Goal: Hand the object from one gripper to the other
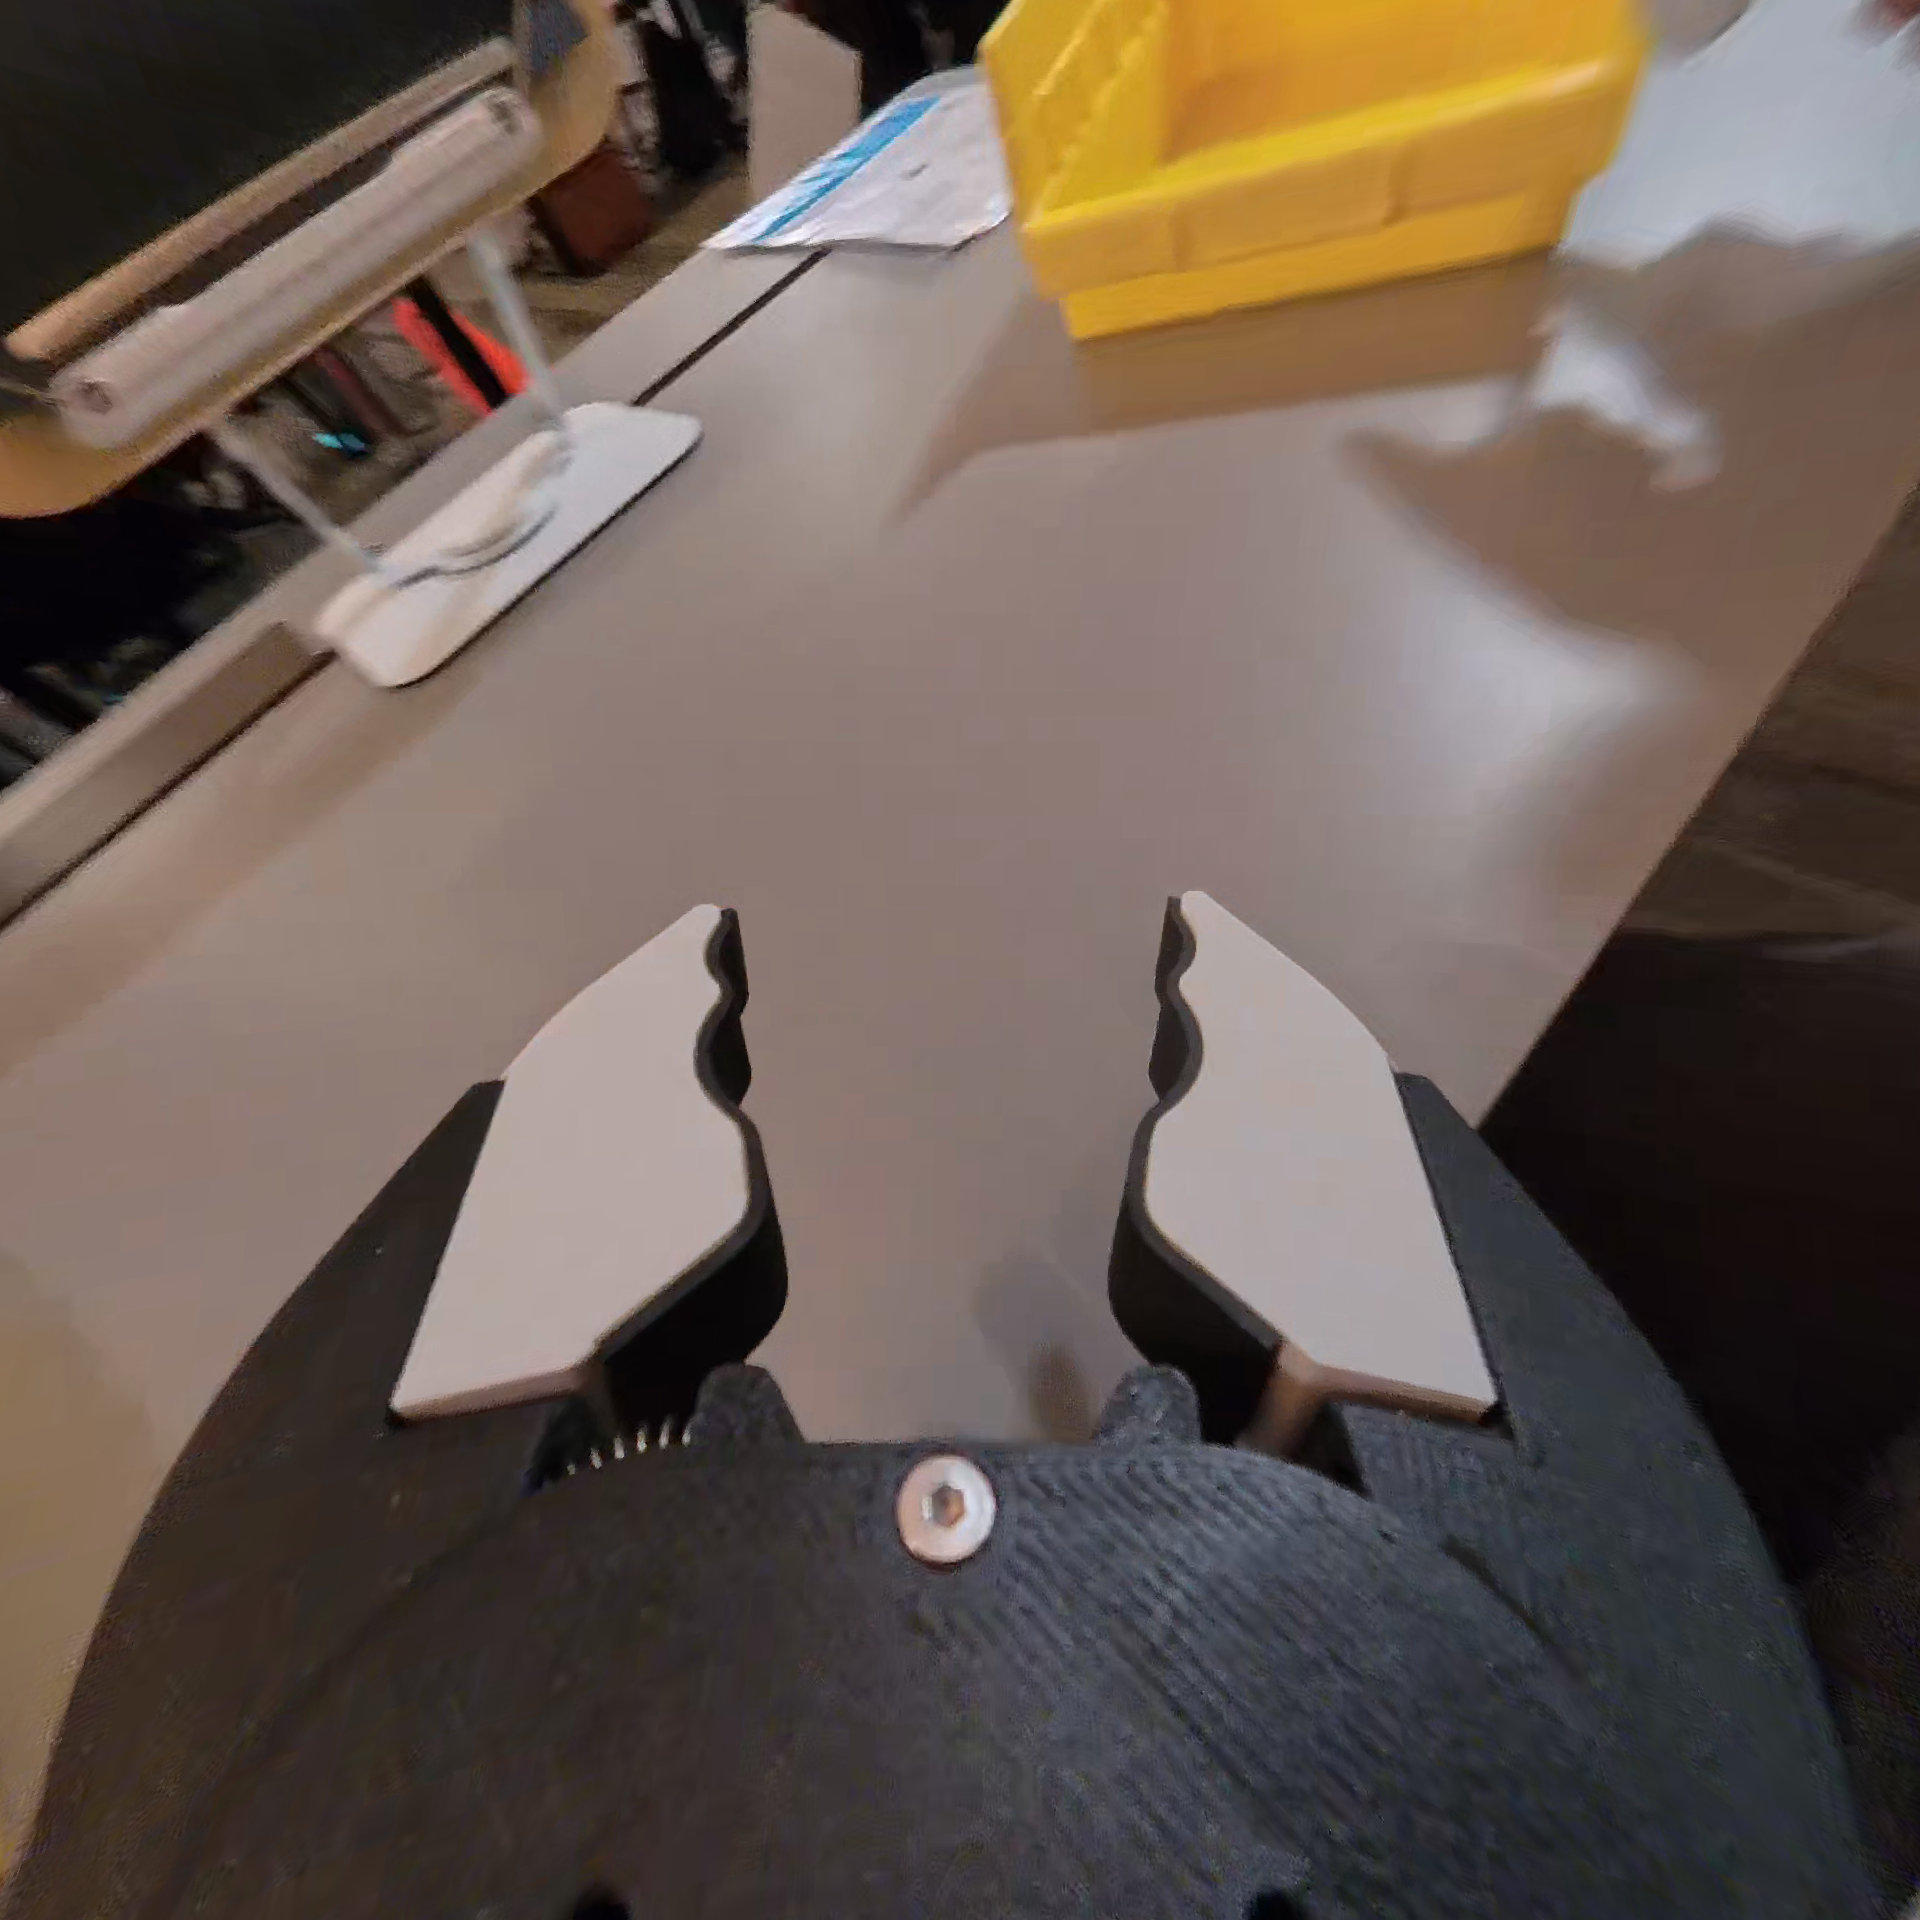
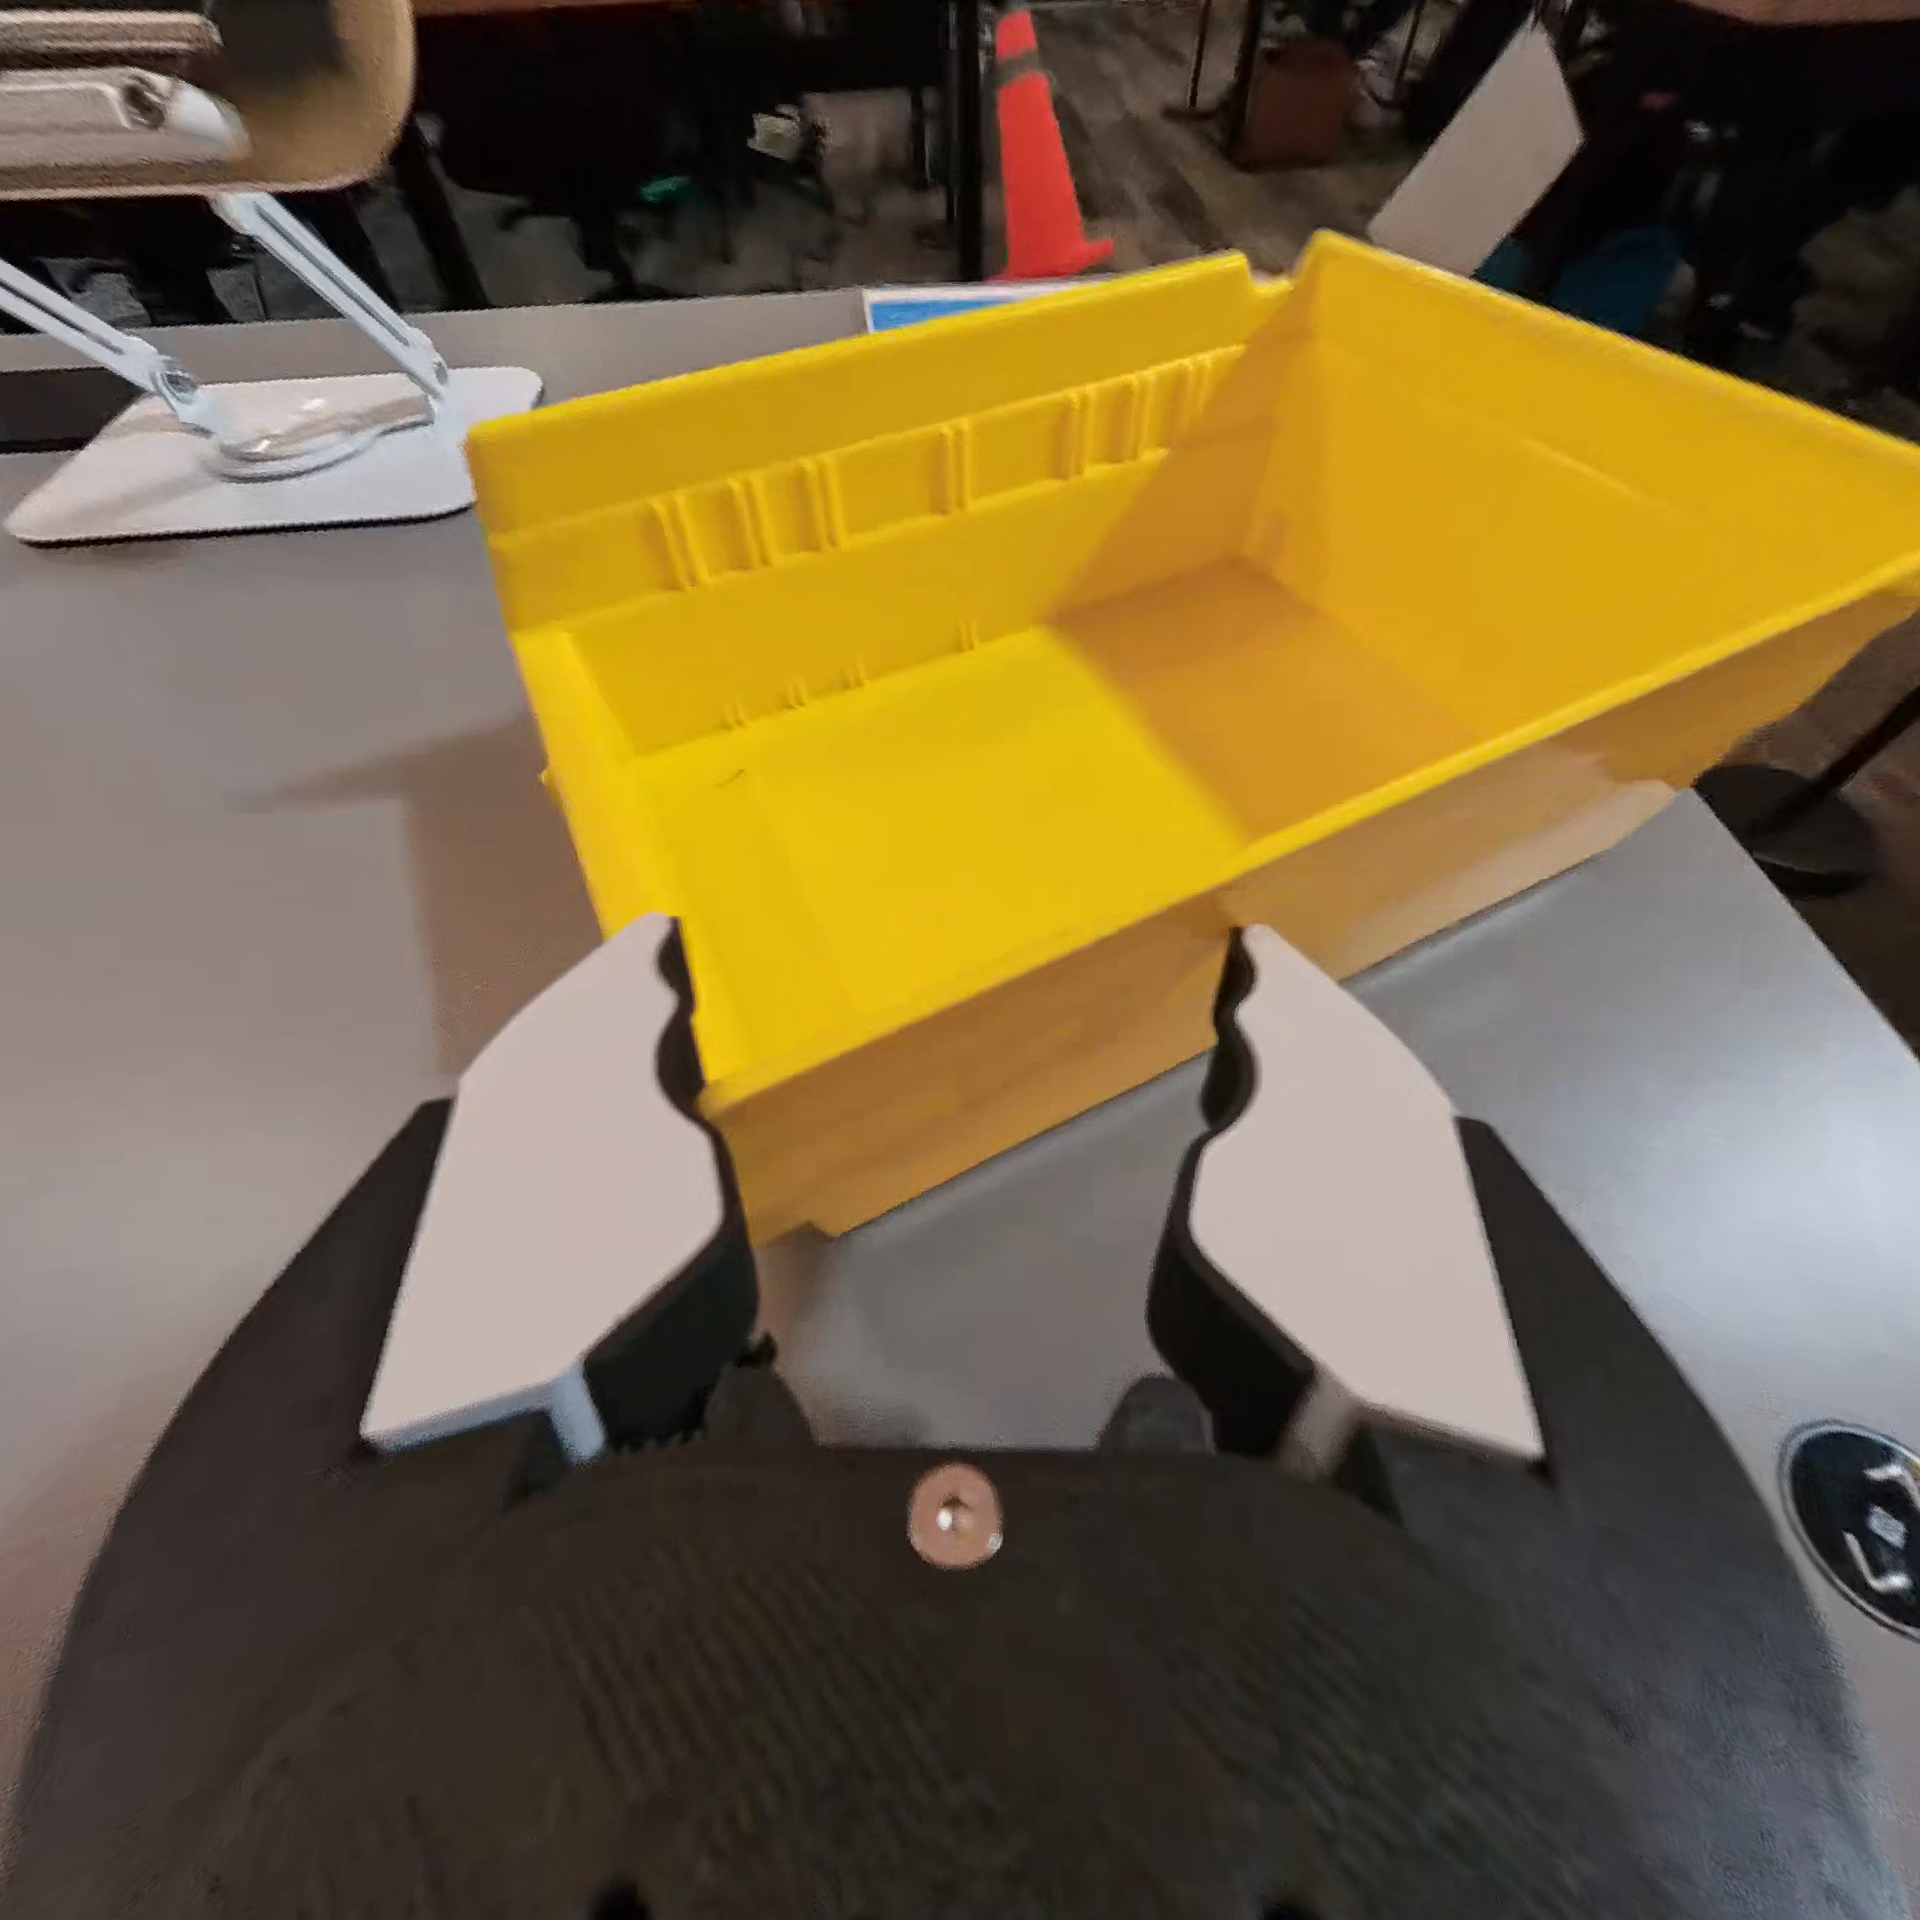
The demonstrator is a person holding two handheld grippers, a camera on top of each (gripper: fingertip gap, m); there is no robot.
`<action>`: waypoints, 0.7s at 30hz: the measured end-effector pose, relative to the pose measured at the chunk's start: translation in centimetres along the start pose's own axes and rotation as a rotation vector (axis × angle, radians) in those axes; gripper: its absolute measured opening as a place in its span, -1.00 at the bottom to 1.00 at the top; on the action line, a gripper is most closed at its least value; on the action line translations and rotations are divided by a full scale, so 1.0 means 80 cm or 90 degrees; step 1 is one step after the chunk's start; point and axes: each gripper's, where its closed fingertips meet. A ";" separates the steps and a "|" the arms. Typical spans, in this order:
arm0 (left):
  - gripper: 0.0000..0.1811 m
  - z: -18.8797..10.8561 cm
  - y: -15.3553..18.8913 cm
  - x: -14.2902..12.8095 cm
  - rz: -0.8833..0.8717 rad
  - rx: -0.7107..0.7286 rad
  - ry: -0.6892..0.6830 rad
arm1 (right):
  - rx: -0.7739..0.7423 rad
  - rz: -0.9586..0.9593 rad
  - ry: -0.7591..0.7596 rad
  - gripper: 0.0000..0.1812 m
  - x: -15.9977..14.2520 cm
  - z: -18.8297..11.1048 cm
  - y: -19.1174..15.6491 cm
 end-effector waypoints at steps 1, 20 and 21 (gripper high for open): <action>-0.16 -0.007 -0.016 -0.011 0.013 0.030 -0.003 | 0.003 -0.002 -0.007 -0.05 -0.003 -0.004 0.004; -0.20 0.059 -0.111 0.039 -0.093 -0.029 0.101 | 0.016 0.101 0.066 -0.95 -0.011 -0.004 0.141; -0.14 0.063 -0.113 0.046 -0.108 -0.036 0.095 | 0.016 0.088 0.065 -0.96 -0.011 -0.002 0.143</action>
Point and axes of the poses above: each gripper's, where its closed fingertips meet, z out along the fingers, x out of its top, y = z × x across the jaws, and after that the axes turned 8 degrees about -z, right-handed
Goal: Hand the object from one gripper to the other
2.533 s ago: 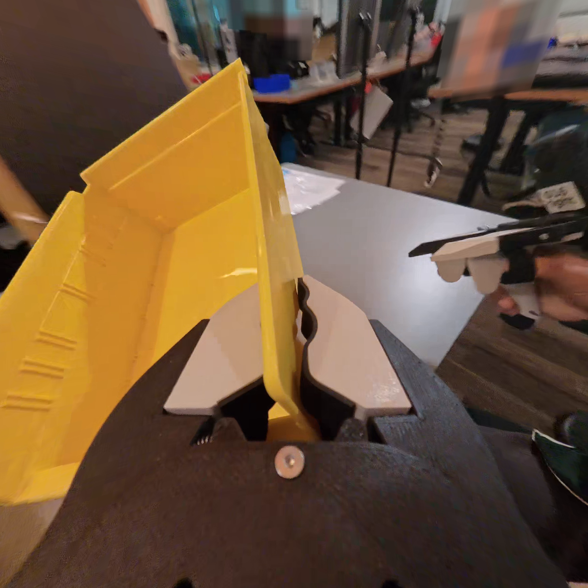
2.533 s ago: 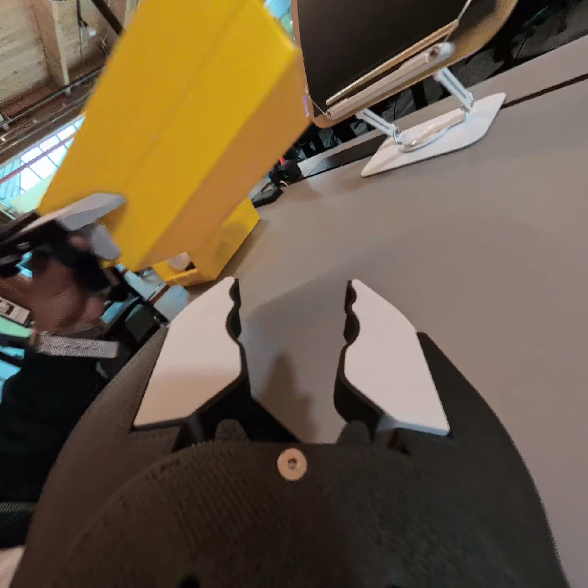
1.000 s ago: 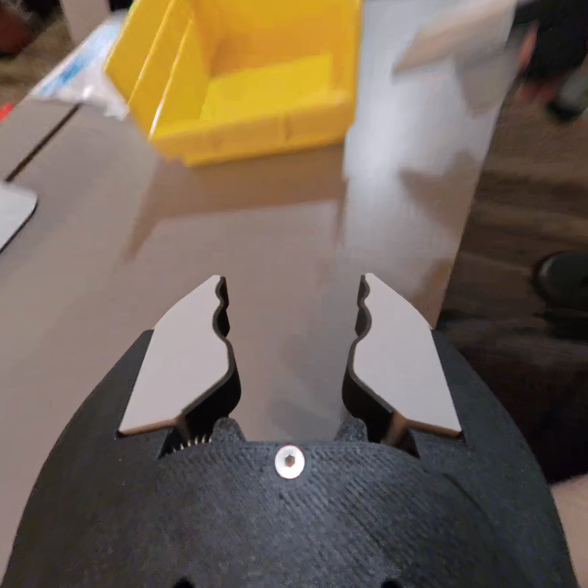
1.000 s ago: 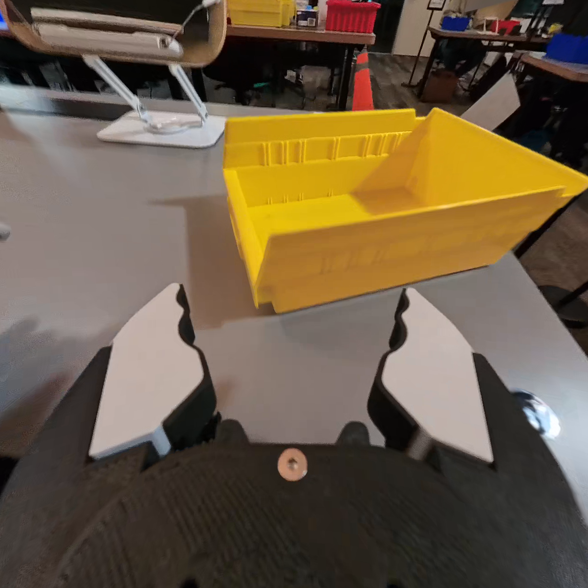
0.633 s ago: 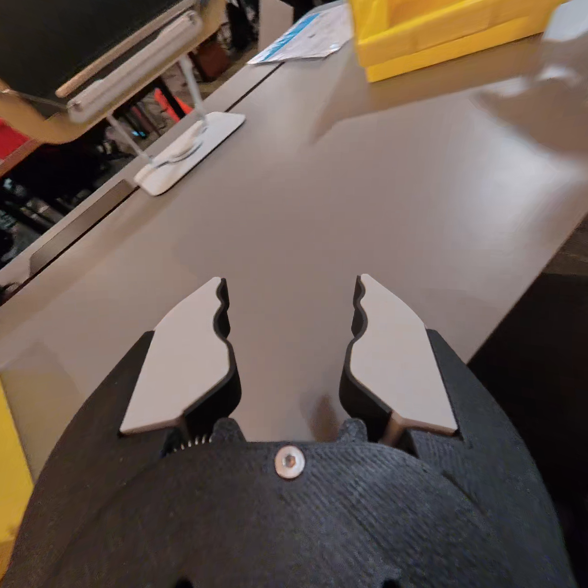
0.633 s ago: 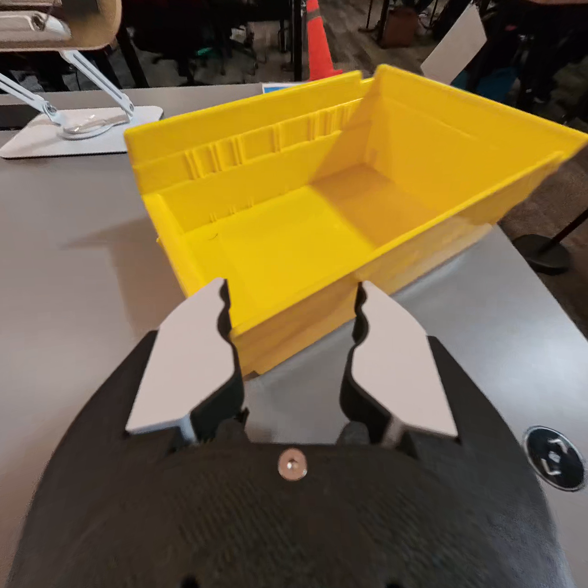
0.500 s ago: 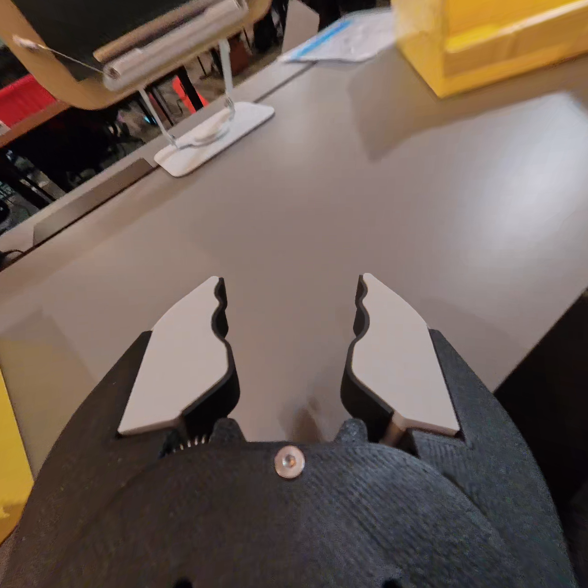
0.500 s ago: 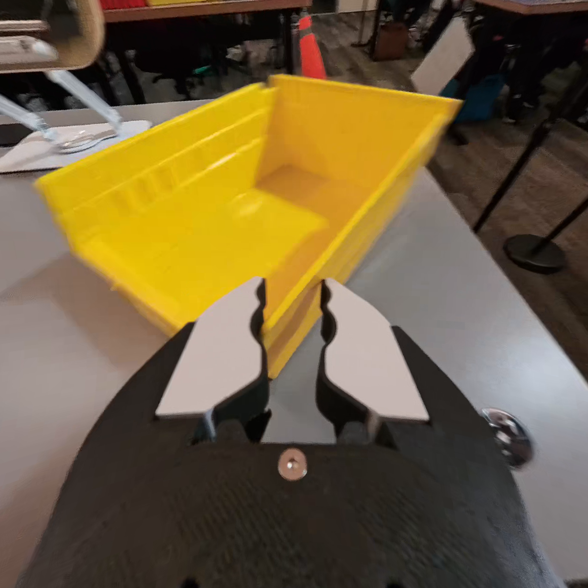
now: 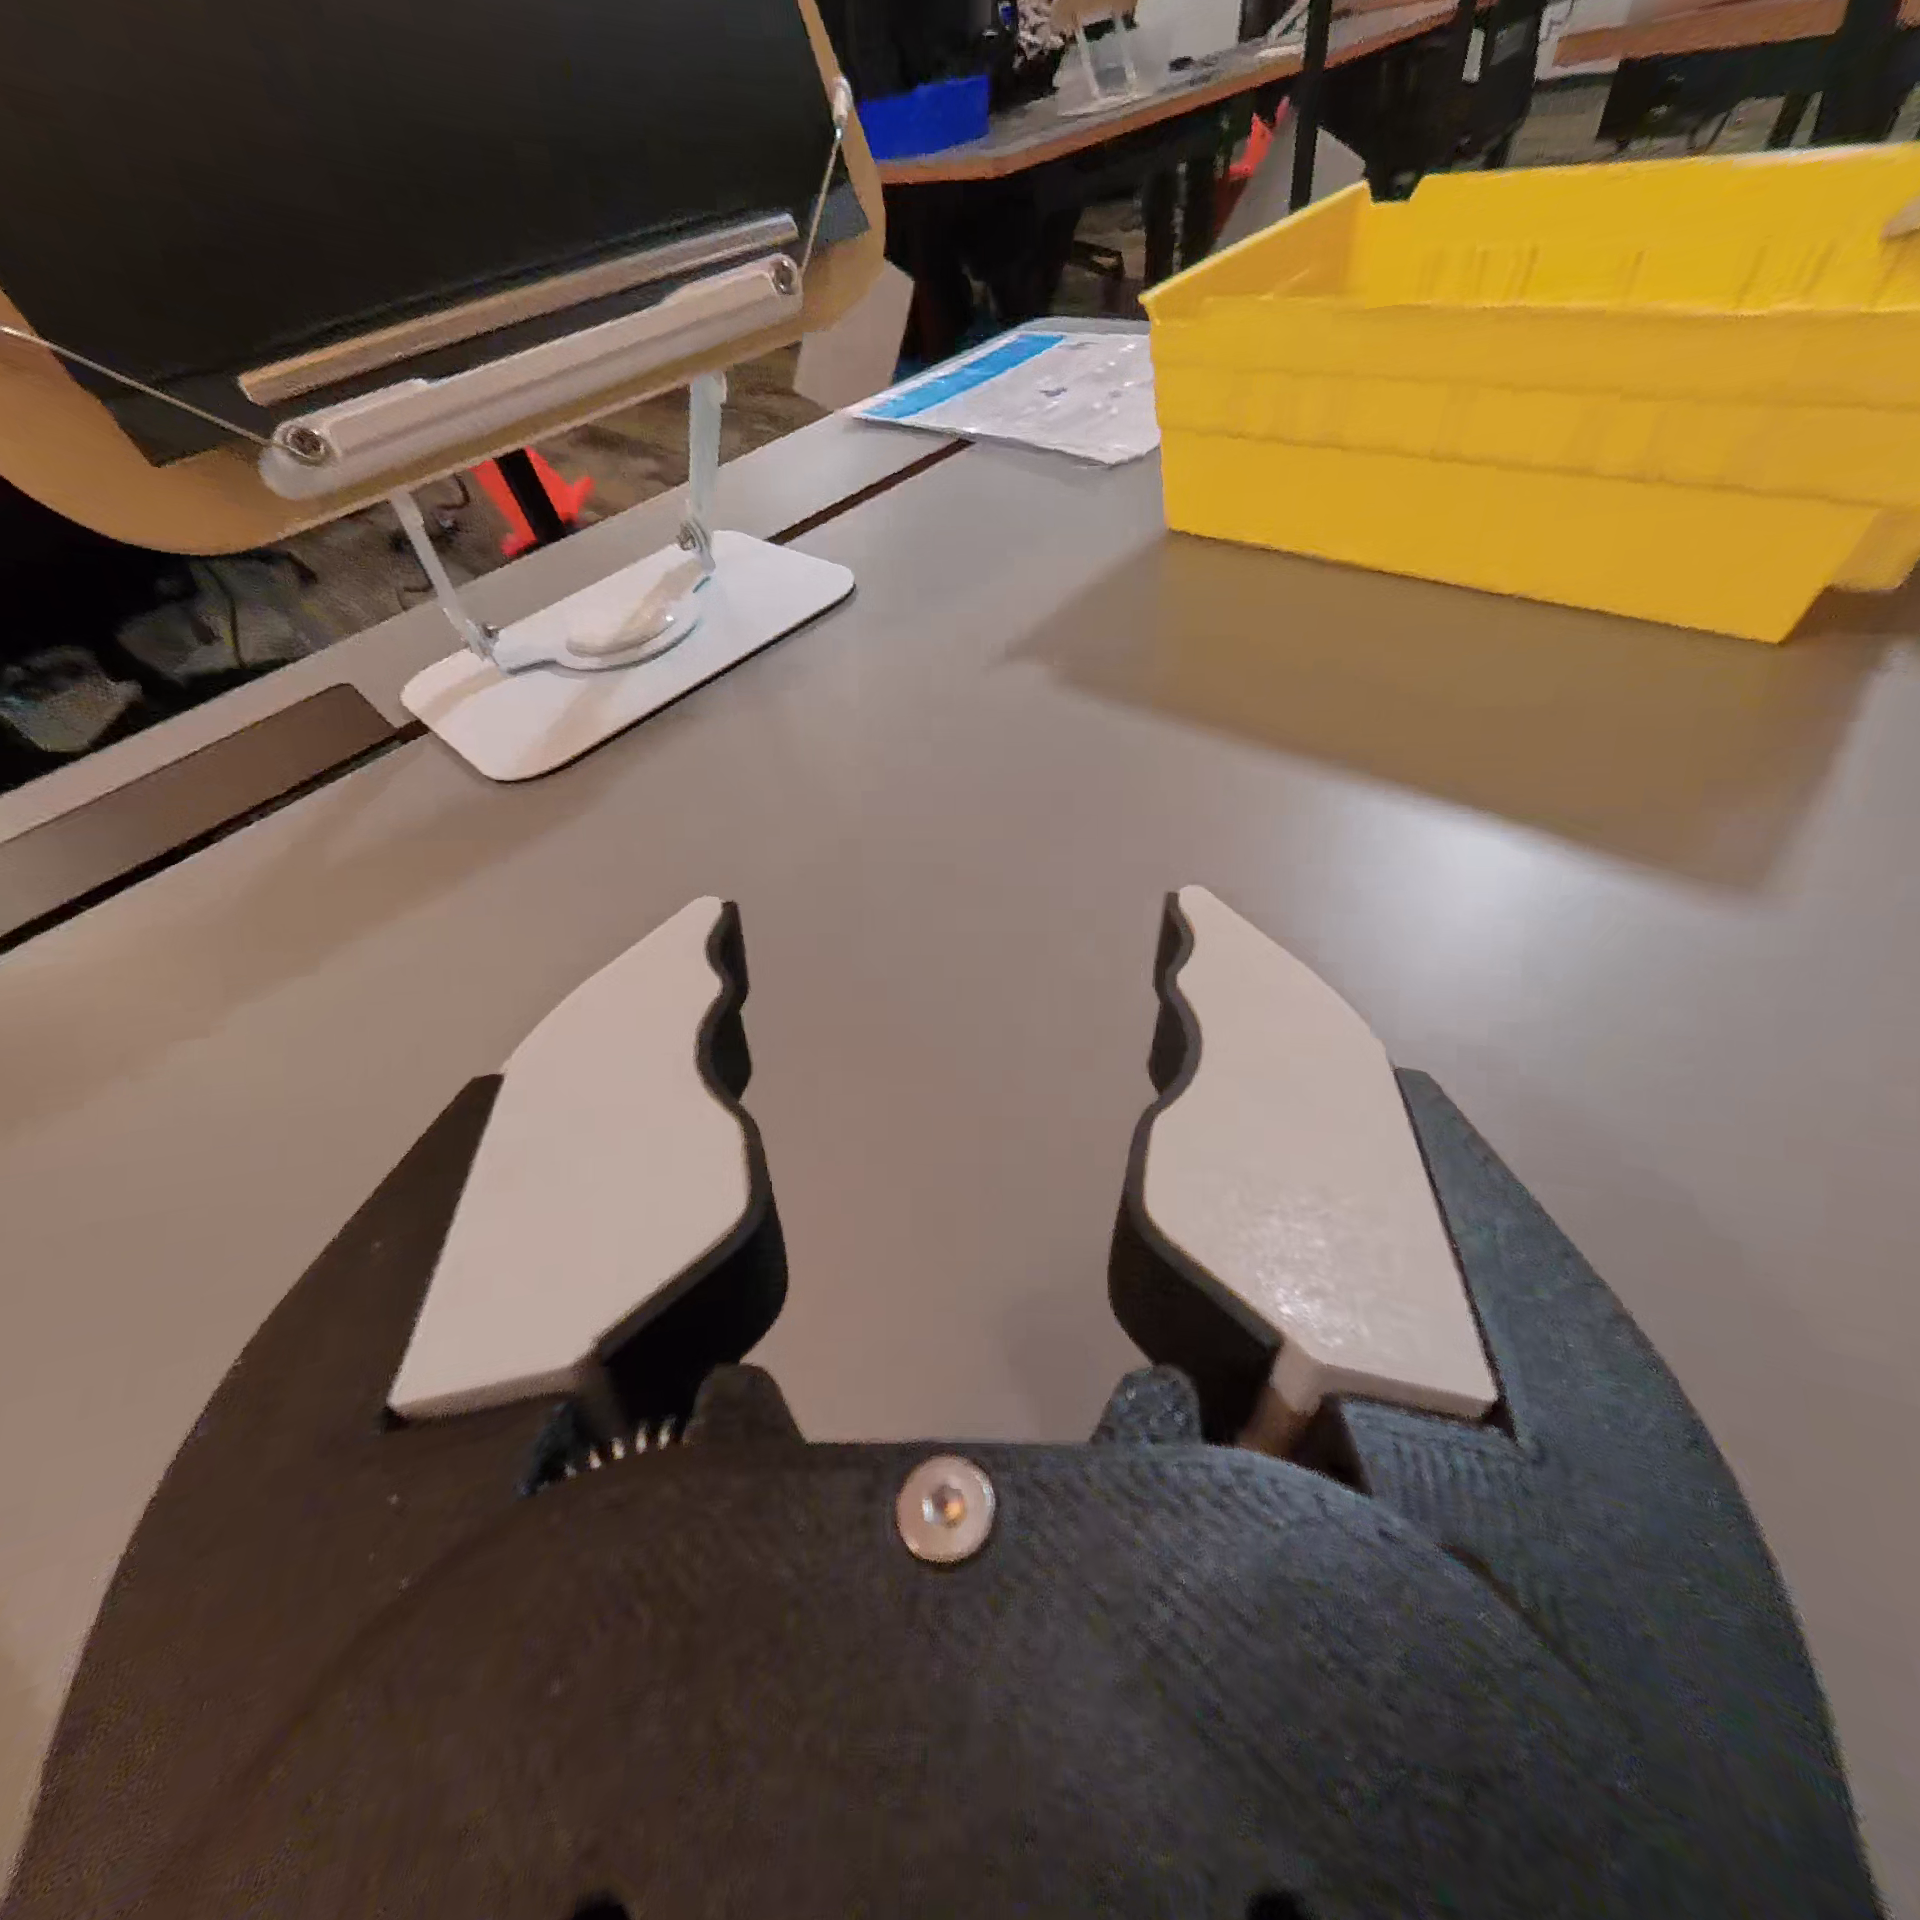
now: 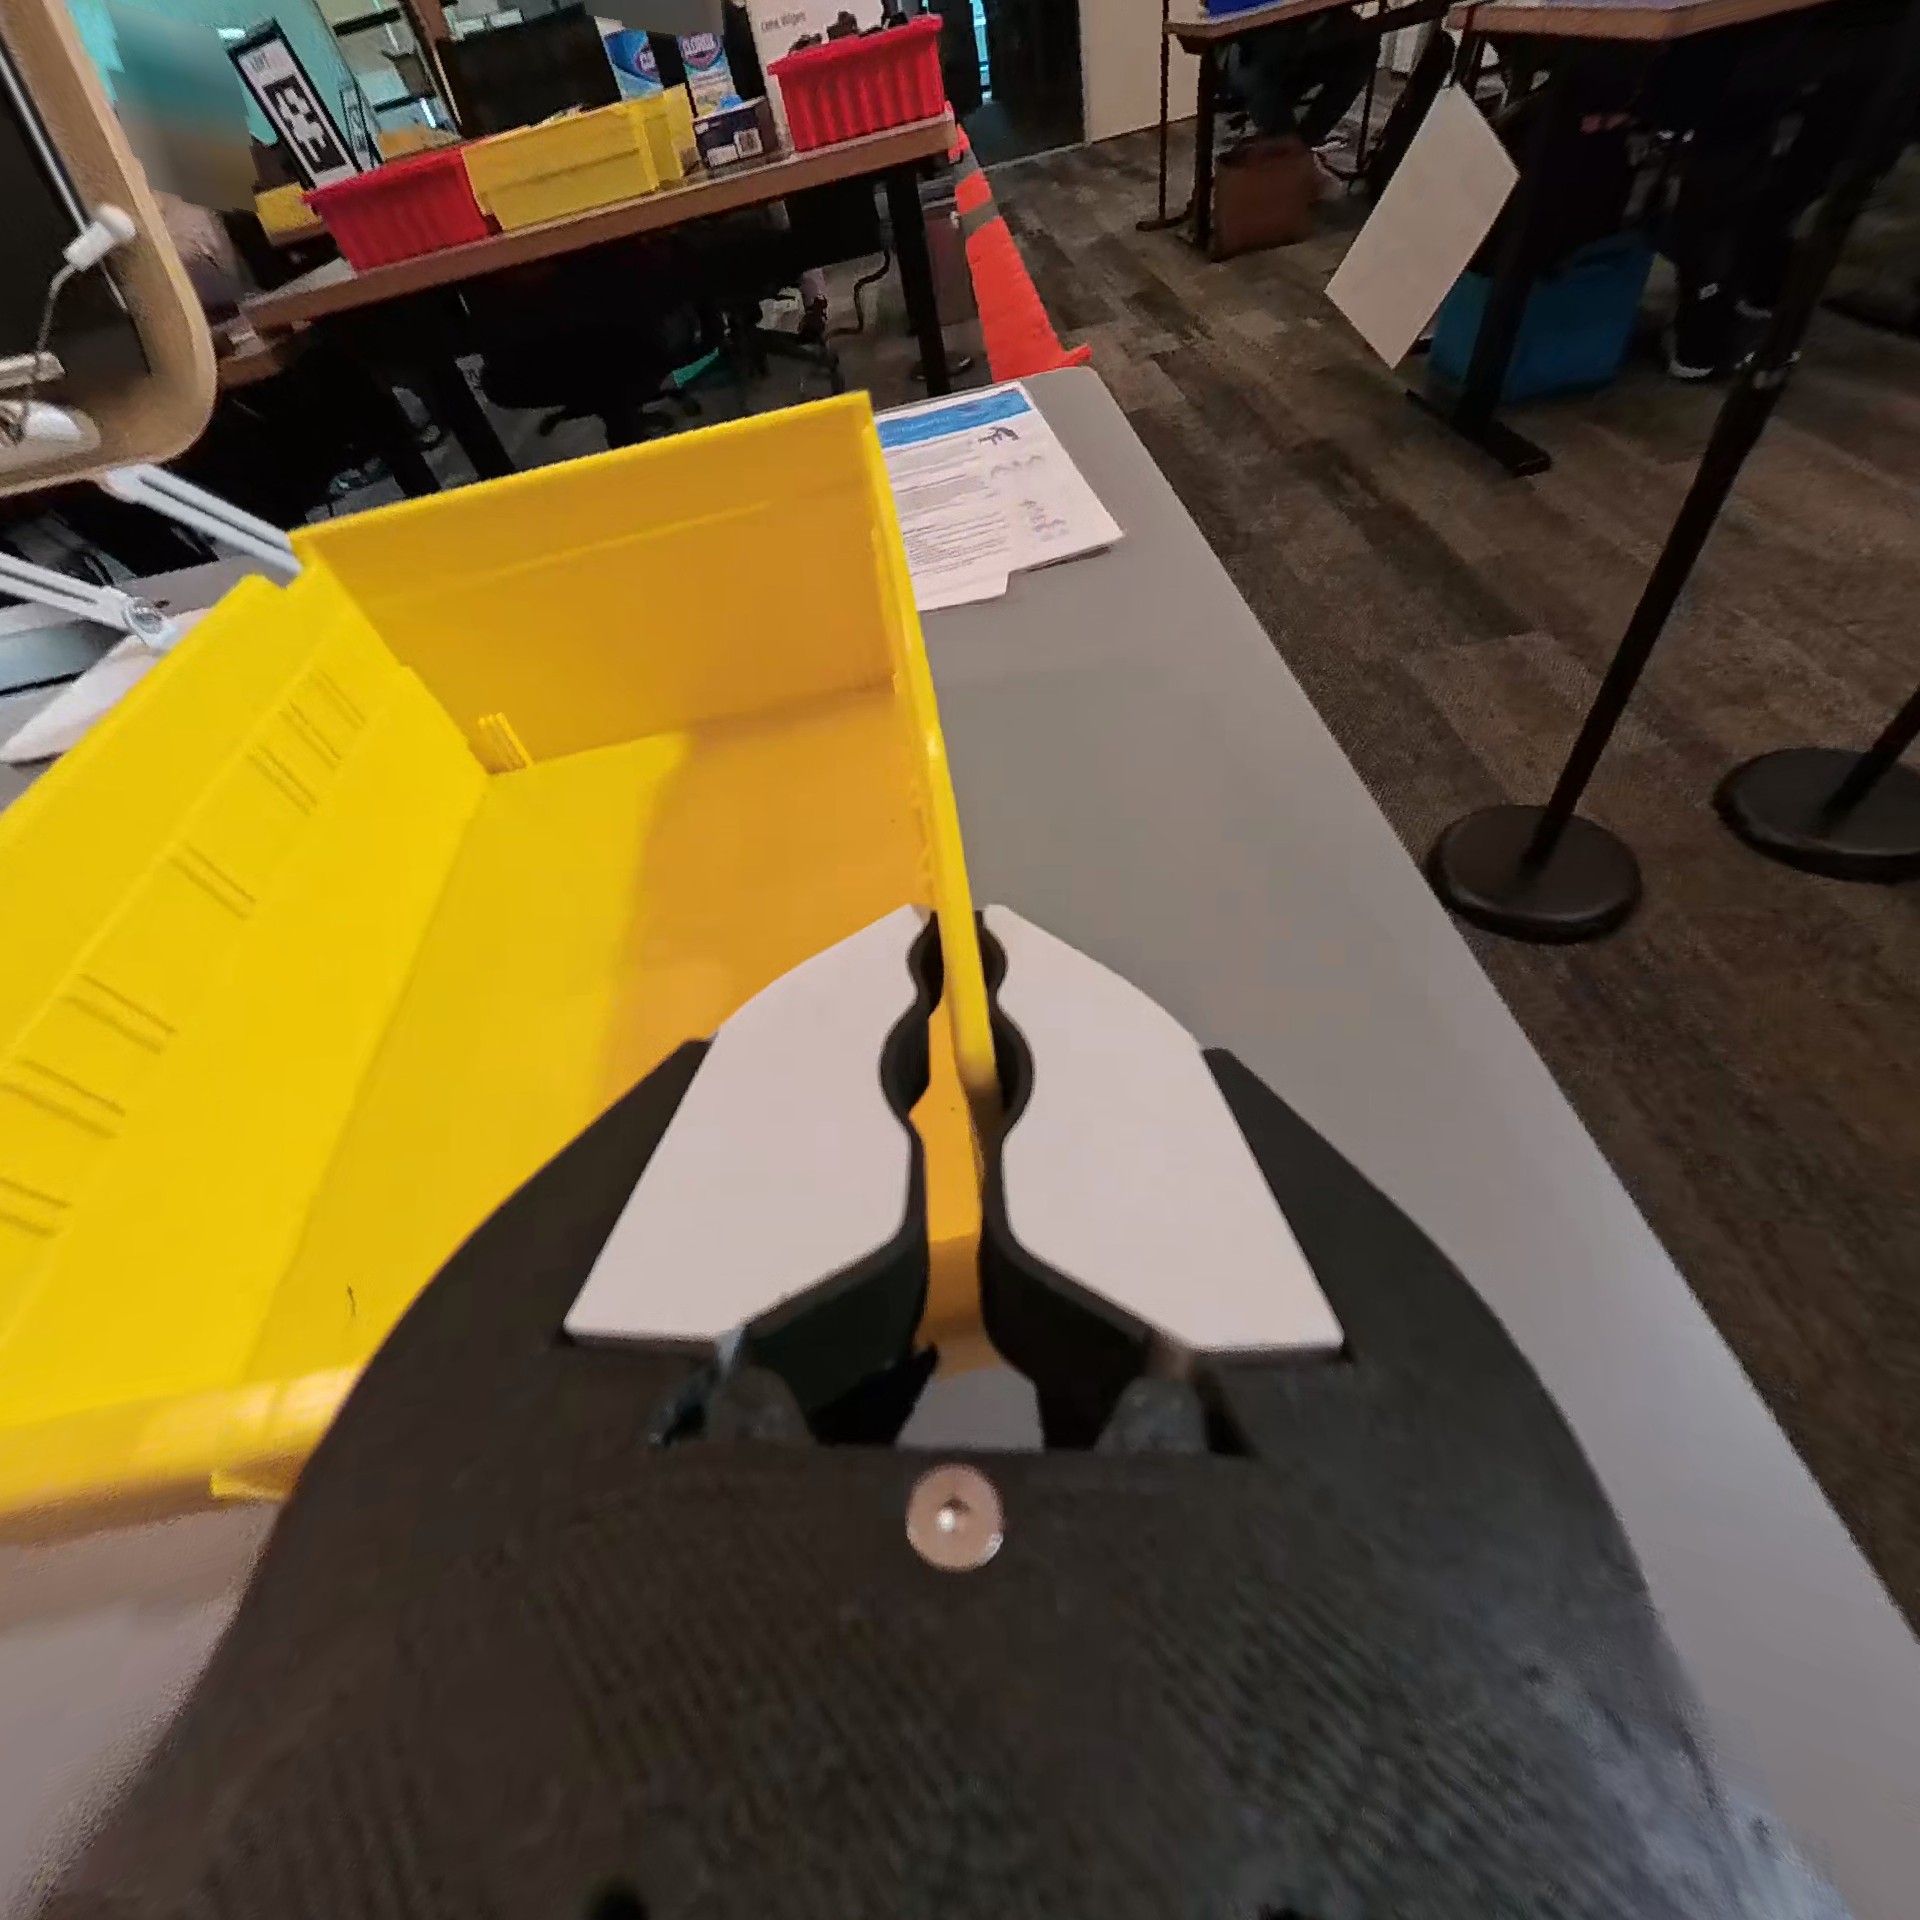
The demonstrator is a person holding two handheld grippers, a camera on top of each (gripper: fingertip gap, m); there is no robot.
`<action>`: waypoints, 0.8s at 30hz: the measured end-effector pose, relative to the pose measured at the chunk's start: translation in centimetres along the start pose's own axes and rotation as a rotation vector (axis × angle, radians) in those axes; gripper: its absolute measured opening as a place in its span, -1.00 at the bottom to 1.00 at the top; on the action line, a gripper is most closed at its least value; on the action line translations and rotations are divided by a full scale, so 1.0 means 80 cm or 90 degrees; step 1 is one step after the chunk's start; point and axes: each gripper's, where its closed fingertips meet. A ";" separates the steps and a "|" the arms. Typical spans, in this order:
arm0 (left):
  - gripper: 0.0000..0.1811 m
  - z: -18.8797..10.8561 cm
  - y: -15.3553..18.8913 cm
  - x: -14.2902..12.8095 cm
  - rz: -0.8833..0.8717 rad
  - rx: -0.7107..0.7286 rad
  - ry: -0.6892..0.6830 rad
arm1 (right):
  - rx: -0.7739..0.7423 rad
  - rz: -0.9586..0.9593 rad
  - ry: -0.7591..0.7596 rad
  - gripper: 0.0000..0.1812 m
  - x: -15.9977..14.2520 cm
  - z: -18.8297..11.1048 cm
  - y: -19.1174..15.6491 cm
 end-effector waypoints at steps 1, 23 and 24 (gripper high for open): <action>-0.10 0.002 0.000 0.009 -0.012 -0.005 0.007 | 0.001 -0.013 -0.003 -0.96 0.001 0.002 0.002; -0.10 -0.049 -0.019 -0.006 -0.265 -0.042 0.070 | 0.475 -0.148 0.283 -0.63 0.039 -0.051 -0.523; -0.13 -0.048 -0.022 -0.008 -0.262 -0.038 0.065 | 0.513 -0.107 0.257 -0.62 0.016 -0.046 -0.541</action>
Point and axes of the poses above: each gripper's, where its closed fingertips meet, z out along the fingers, x out of its top, y = z × x across the jaws, and after that the axes turned 8 degrees about -z, right-handed
